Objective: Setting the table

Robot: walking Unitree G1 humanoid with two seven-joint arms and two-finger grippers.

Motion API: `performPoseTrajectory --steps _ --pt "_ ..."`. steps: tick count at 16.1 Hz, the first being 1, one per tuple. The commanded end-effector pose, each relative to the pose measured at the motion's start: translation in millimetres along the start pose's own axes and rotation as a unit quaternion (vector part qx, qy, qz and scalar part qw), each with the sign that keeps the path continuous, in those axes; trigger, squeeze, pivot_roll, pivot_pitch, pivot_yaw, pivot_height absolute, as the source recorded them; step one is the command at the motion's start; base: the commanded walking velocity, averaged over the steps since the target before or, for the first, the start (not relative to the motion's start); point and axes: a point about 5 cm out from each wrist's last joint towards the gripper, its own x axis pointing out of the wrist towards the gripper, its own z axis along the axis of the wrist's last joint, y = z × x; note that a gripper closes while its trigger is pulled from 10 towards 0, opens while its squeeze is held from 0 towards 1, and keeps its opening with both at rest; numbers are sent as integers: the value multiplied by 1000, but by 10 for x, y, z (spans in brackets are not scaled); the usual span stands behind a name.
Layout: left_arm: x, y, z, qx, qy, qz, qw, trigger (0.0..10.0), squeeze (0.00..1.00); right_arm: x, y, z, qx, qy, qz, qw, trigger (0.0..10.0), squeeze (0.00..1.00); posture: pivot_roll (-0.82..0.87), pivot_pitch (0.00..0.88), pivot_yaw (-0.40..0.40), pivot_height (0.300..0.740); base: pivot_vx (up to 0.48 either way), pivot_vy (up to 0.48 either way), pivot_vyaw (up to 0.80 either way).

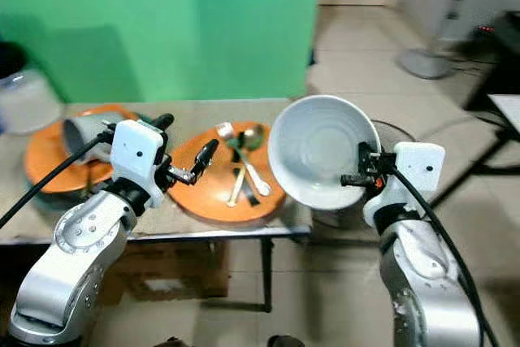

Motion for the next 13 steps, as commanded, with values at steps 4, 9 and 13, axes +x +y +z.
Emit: performPoseTrajectory --steps 4,9,13 --pt "-1 70 -19 -8 3 20 1000 10000 0 5 83 83 6 -35 2 999 10000 0 90 0 35 740 0 0 -800" --pt "44 77 -45 -20 6 46 999 10000 0 97 94 48 8 -10 1 1000 10000 0 92 0 -6 740 0 0 -800" --pt "57 73 -25 -32 -5 62 998 10000 0 150 136 104 -15 -10 16 1000 10000 0 78 0 -20 740 0 0 -800"
